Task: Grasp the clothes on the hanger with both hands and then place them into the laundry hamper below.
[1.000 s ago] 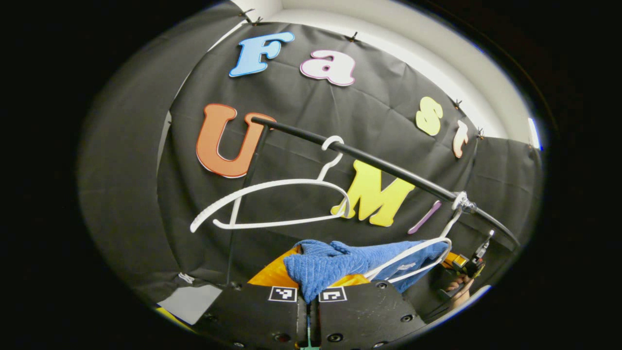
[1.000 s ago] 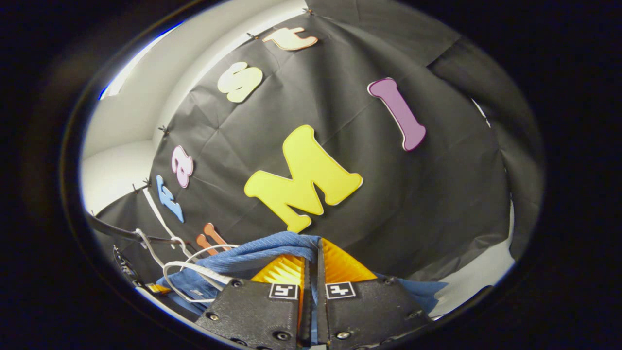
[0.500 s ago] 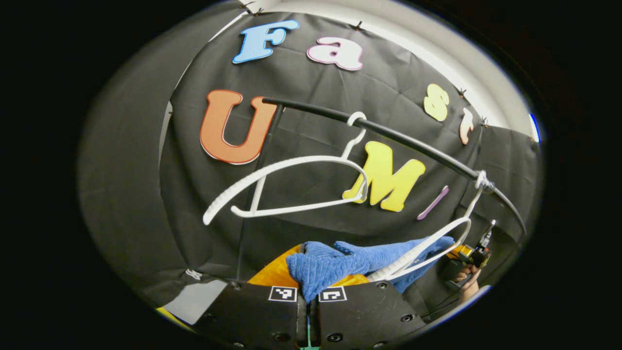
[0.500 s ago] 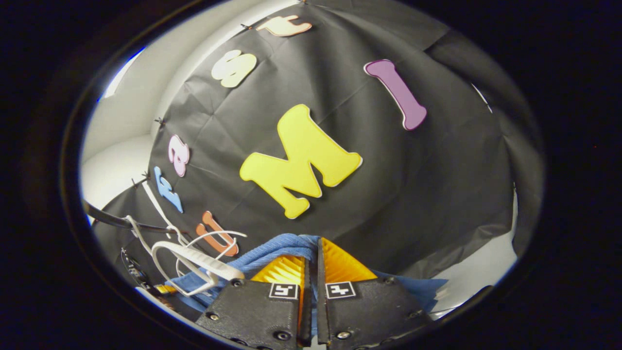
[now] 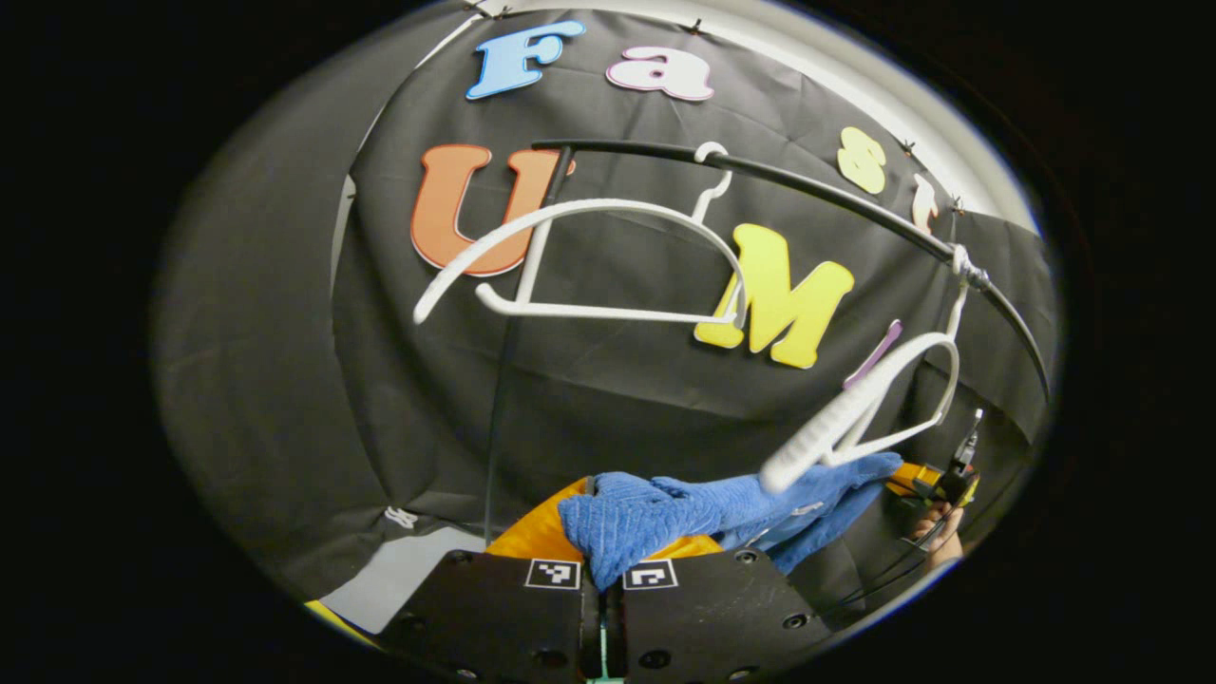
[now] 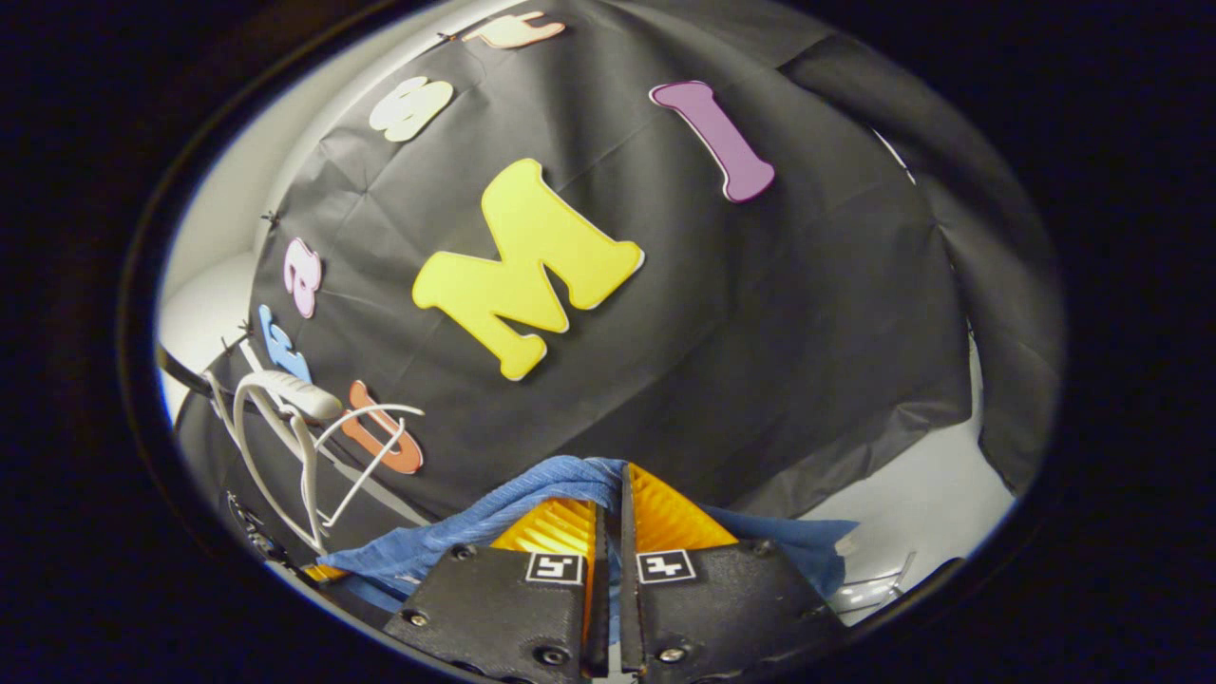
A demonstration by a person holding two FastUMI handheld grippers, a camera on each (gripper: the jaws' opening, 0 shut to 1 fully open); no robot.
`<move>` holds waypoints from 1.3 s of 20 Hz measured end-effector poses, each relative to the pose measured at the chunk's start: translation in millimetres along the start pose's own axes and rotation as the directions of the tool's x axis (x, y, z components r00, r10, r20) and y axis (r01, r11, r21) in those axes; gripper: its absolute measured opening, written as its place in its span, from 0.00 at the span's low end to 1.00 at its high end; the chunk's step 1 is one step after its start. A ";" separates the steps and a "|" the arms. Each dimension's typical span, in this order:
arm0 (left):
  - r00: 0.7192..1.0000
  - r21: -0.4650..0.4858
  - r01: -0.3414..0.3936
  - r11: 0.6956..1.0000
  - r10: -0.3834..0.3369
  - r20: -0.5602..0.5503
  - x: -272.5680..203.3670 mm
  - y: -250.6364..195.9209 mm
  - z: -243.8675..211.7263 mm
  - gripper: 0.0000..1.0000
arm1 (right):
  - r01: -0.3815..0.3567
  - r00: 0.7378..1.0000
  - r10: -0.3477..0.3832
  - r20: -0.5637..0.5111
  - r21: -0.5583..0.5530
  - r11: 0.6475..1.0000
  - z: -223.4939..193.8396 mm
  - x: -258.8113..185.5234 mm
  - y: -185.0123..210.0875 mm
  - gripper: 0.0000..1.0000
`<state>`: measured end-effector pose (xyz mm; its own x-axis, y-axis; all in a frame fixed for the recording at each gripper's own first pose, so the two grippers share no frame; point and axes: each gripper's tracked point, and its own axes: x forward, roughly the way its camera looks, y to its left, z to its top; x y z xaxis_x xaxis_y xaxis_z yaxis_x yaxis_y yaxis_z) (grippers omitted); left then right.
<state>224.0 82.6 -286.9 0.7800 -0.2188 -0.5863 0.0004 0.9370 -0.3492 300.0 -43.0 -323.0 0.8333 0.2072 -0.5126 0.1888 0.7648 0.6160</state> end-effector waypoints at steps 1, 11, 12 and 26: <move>1.000 -0.003 -0.015 1.000 0.015 -0.002 -3.5 3.7 -6.4 0.08 | 0.010 1.000 -0.010 -0.010 -0.005 1.000 -8.4 -1.7 -2.4 0.08; 0.996 0.034 -0.057 0.998 0.059 -0.060 -39.2 10.9 -68.6 0.08 | 0.093 0.990 -0.094 -0.103 -0.020 0.995 -91.2 -27.2 -17.5 0.07; 0.996 0.039 -0.050 0.998 0.053 -0.066 -42.2 7.6 -72.6 0.07 | 0.098 0.988 -0.101 -0.115 -0.029 0.995 -101.3 -30.0 -16.1 0.08; 0.969 0.155 0.243 0.957 -0.232 -0.086 -94.0 -111.3 -100.5 0.07 | 0.034 0.985 -0.071 -0.157 -0.224 0.974 -189.4 -115.3 70.1 0.08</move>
<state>87.8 -28.5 -266.4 0.7019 -0.4529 -0.5497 0.2873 0.8862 -0.3634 118.7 102.3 -334.1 0.7256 0.2458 -0.6428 0.0958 0.8889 0.4481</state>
